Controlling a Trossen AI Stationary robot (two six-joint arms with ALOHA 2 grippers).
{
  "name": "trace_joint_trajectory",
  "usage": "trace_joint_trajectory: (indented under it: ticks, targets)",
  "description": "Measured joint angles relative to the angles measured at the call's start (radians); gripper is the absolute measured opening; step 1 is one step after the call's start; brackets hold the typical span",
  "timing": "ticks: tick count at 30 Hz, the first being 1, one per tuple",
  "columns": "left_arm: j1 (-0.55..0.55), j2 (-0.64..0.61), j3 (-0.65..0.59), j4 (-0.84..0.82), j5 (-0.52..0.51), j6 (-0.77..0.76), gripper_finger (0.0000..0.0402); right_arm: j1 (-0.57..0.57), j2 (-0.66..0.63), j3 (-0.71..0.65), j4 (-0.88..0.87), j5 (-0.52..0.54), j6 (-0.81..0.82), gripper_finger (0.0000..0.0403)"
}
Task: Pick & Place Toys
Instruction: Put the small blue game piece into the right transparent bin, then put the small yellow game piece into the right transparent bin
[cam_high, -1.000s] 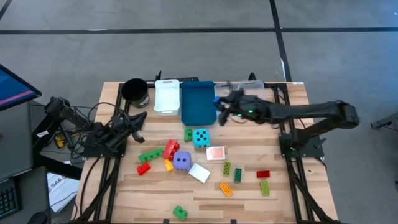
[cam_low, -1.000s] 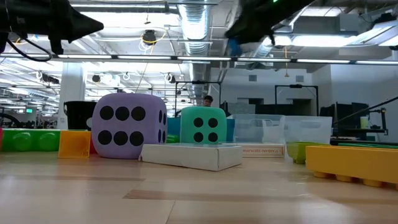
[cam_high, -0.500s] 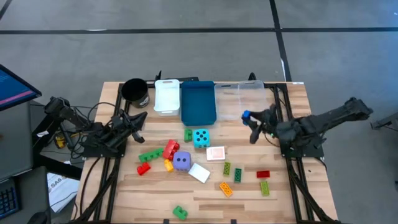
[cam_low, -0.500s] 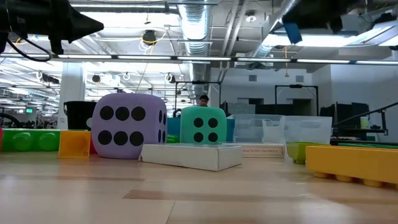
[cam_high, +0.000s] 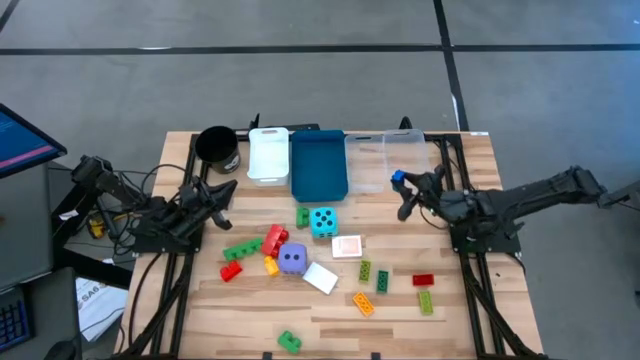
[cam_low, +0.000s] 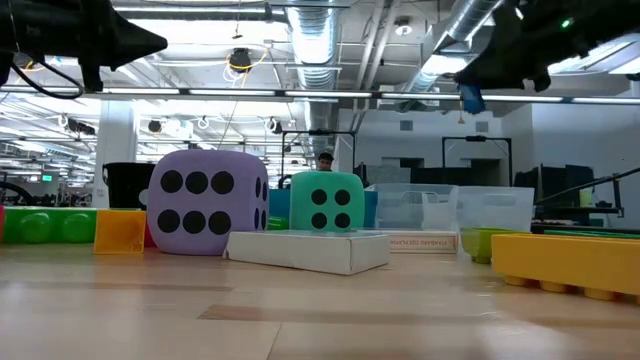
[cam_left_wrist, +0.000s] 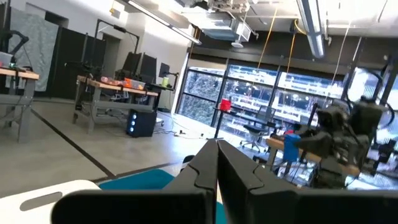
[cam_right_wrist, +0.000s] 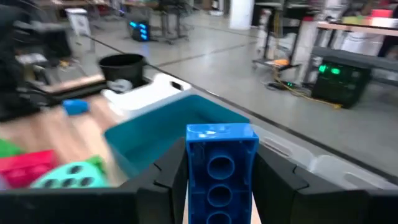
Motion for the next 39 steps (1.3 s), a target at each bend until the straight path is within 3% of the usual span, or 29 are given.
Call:
trace_joint_trajectory:
  ticks: [4, 11, 17, 21, 26, 28, 35, 39]
  targets:
    - [0.0, 0.002, 0.0, -0.034, 0.001, -0.005, 0.0, -0.129, 0.046, 0.0, -0.021, -0.094, 0.004, 0.0129]
    - [0.0, 0.047, 0.0, -0.098, 0.002, -0.127, 0.0, -0.369, 0.184, -0.001, 0.042, -0.12, 0.013, 0.0129]
    - [-0.001, 0.097, 0.0, -0.096, 0.06, -0.16, 0.0, -0.572, 0.287, -0.001, 0.133, -0.221, 0.016, 0.0129]
    - [-0.001, 0.104, 0.0, -0.096, 0.083, -0.16, 0.0, -0.675, 0.345, -0.001, 0.183, -0.289, 0.016, 0.0129]
    - [0.0, 0.104, 0.0, -0.065, 0.082, -0.146, 0.0, -0.751, 0.389, -0.001, 0.181, -0.286, 0.061, 0.0129]
    - [0.0, 0.104, 0.0, -0.051, 0.082, -0.129, 0.0, -0.761, 0.394, -0.001, 0.18, -0.286, 0.064, 0.0156]
    - [0.0, 0.104, 0.0, -0.041, 0.082, -0.126, 0.0, -0.759, 0.368, 0.0, 0.187, -0.286, 0.076, 0.0333]
    - [0.0, 0.104, 0.0, -0.041, 0.082, -0.126, 0.0, -0.738, 0.35, 0.0, 0.185, -0.286, 0.075, 0.0377]
